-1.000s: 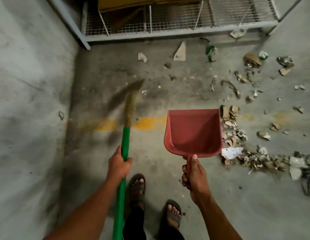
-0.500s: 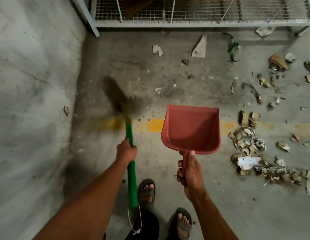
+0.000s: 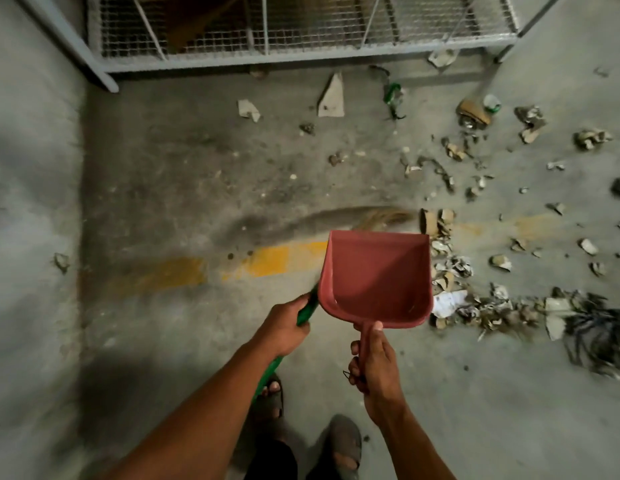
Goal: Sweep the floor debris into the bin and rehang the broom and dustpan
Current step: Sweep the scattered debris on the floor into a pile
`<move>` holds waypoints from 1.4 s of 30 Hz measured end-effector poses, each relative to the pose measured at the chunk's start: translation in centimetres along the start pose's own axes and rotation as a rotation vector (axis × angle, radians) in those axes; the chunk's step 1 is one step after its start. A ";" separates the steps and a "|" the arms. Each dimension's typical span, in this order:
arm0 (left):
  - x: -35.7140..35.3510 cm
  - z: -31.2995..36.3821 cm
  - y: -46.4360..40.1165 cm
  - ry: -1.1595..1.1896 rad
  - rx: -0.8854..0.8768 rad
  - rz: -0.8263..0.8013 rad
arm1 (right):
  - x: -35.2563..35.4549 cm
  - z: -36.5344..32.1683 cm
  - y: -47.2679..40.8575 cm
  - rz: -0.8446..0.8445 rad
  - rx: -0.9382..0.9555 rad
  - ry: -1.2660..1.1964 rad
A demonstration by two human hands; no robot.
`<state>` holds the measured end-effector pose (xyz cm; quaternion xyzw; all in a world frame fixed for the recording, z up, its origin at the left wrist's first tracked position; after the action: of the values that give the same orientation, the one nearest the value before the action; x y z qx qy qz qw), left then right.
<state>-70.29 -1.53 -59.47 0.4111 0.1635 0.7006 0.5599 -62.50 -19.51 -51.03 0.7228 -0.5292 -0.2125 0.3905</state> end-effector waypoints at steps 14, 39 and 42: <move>-5.3 3.5 -2.9 -0.158 0.249 0.099 | 8.0 -1.5 -4.4 0.085 -0.009 -0.157; 7.6 22.4 8.6 -0.122 0.204 0.144 | 11.0 -19.4 3.8 -0.140 0.068 -0.105; 11.2 24.4 11.0 -0.149 0.210 0.180 | 9.9 -22.5 6.2 -0.185 0.111 -0.054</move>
<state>-59.30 -0.38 -32.61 0.5311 0.1565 0.6946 0.4593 -46.53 -21.93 -31.44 0.7831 -0.4815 -0.2373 0.3139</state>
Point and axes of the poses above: each hand's wrist, its own y-axis away from the middle knuckle, its own x-axis out of the back of the hand, z = x × y, the point moved 3 cm from there along -y, towards the middle knuckle
